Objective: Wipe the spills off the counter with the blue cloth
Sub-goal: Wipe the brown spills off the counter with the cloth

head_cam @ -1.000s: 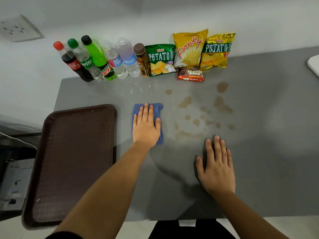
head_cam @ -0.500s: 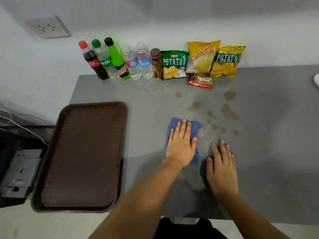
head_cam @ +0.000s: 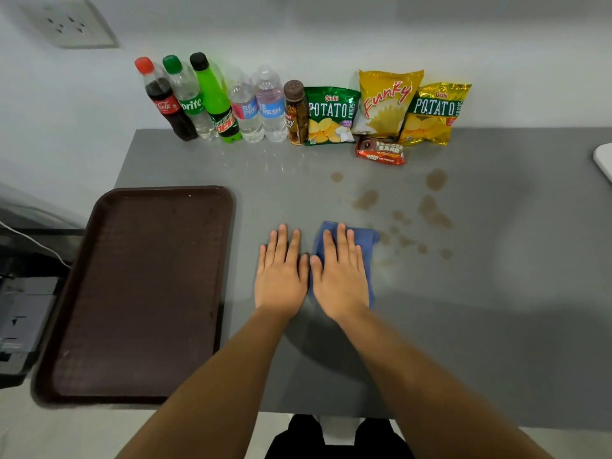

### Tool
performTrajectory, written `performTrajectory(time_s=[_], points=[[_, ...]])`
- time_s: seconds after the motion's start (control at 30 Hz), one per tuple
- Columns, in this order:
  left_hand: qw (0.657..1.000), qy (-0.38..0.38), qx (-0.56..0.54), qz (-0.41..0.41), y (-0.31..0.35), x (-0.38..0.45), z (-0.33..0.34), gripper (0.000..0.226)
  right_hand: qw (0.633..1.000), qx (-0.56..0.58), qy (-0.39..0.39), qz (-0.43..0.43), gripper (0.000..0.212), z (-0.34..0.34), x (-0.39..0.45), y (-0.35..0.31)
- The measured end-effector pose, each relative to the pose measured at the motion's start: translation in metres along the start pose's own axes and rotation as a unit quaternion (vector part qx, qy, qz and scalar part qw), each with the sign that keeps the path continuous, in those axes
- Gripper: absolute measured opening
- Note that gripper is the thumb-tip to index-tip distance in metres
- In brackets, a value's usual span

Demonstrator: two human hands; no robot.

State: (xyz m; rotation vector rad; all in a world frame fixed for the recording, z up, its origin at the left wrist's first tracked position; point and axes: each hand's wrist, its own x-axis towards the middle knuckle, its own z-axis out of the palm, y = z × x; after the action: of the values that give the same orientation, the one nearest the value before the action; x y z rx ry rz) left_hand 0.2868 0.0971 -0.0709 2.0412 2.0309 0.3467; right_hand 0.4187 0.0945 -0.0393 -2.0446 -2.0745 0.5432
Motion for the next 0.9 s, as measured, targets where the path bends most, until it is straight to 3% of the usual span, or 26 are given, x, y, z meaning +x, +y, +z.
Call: performTrajectory(time_s=[0.2,0.43,0.6,0.9], points=[[1.000,0.028,0.006,0.002,-0.003,-0.002,0.002,0.059,0.998,-0.057,0.030,-0.027,0.065,0.006,0.014,0.029],[0.999,0.033,0.008,0.000,-0.002,-0.002,0.003,0.058,0.991,-0.074,0.085,0.078,0.059,-0.014,0.010,0.084],[1.000,0.025,0.017,-0.004,-0.003,-0.002,0.006,0.059,0.985,-0.073,0.094,0.125,0.062,0.000,-0.034,0.074],[1.000,0.016,0.017,-0.001,-0.003,-0.002,0.006,0.059,0.996,-0.078,0.049,-0.009,0.061,0.004,0.002,0.055]])
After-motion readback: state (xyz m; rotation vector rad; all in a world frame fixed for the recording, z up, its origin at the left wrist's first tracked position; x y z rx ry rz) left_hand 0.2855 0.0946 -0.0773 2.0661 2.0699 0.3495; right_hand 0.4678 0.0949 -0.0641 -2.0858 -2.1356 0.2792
